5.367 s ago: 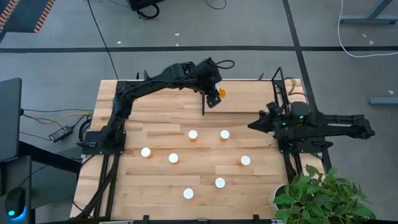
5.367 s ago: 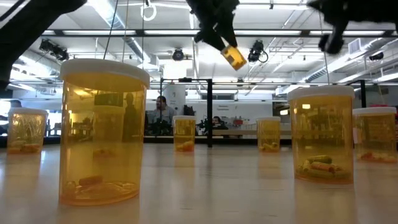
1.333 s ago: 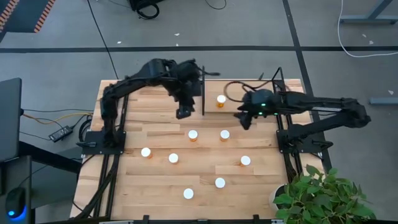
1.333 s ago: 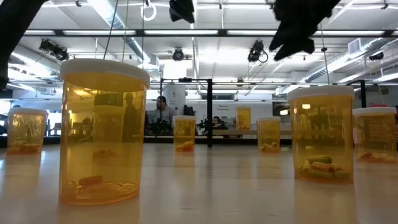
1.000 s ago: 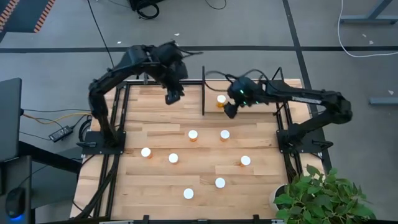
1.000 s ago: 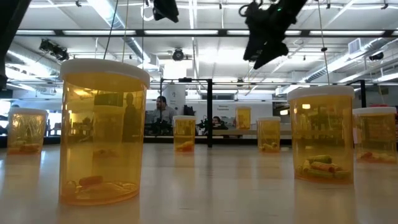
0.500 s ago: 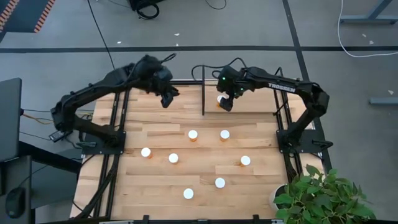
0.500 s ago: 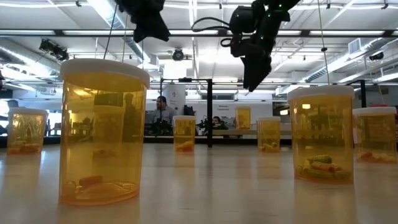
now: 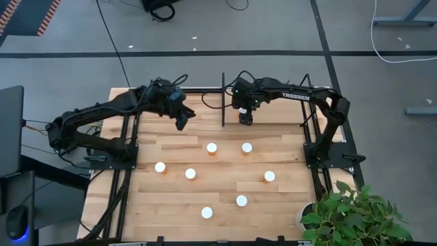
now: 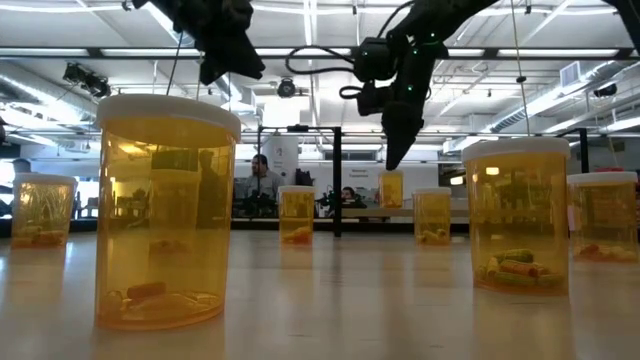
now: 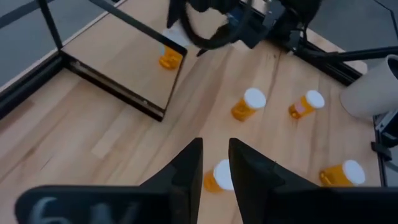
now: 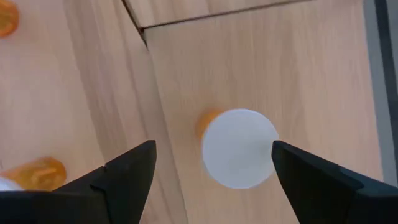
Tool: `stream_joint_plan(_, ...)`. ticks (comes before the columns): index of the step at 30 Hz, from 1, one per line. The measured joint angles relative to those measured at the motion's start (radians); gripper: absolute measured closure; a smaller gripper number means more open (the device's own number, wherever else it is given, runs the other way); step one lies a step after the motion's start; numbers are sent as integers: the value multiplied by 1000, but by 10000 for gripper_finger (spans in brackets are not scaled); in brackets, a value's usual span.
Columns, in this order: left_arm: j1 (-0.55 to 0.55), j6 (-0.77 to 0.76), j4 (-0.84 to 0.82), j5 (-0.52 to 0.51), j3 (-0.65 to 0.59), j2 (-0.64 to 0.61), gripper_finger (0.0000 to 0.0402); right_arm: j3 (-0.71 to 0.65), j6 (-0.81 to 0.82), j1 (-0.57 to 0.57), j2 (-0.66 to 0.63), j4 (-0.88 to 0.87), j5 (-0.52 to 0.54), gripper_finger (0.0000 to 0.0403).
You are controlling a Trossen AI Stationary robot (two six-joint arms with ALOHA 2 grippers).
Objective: Pick and place medicine bottles onto shelf by color
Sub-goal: Put the orange pill bottle on the shelf
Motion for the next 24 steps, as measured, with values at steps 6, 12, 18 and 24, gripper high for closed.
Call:
stream_joint_plan(6,0,19,23,0,0,0,315,0,33,-4,4,16,51,64)
stream_joint_plan(12,-1,30,22,0,0,0,321,-7,74,-28,4,33,55,63)
stream_joint_plan(18,1,45,34,0,0,1,321,-38,77,-40,4,69,42,63)
stream_joint_plan(24,1,46,90,-42,0,3,318,-60,115,-36,4,92,45,63)
